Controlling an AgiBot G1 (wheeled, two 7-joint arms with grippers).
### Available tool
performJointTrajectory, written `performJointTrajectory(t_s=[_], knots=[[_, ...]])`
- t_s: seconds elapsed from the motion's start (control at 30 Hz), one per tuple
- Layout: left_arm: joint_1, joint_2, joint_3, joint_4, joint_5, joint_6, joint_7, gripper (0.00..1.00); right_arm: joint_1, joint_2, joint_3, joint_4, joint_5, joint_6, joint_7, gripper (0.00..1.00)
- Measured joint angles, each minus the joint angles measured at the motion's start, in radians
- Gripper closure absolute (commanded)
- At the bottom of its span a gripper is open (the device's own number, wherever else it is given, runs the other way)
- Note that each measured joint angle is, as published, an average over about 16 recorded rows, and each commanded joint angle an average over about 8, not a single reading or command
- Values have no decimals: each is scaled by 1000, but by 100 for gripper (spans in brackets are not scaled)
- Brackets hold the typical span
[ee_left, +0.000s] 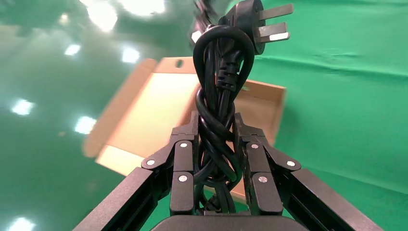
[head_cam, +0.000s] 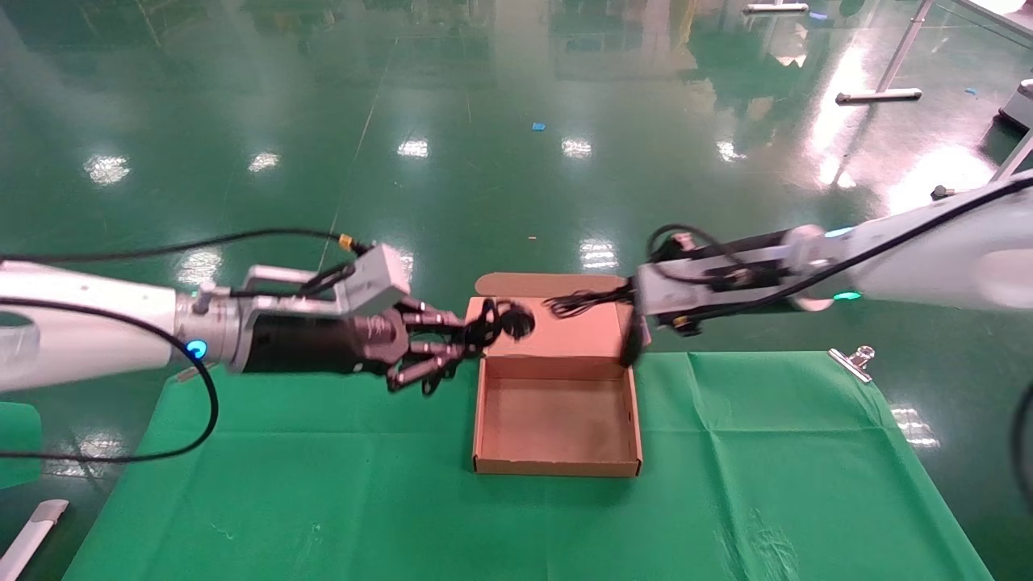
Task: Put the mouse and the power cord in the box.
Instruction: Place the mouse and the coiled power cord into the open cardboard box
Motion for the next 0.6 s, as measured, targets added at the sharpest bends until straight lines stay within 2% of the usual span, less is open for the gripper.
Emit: performJointTrajectory(t_s=[0.3, 0.6], knots=[[-33, 0, -4, -23, -15, -80, 0, 100, -63, -84, 6, -13, 14, 51, 22, 100], [-37, -25, -3, -70, -16, -102, -6, 100, -127, -110, -4, -7, 11, 108, 78, 100]])
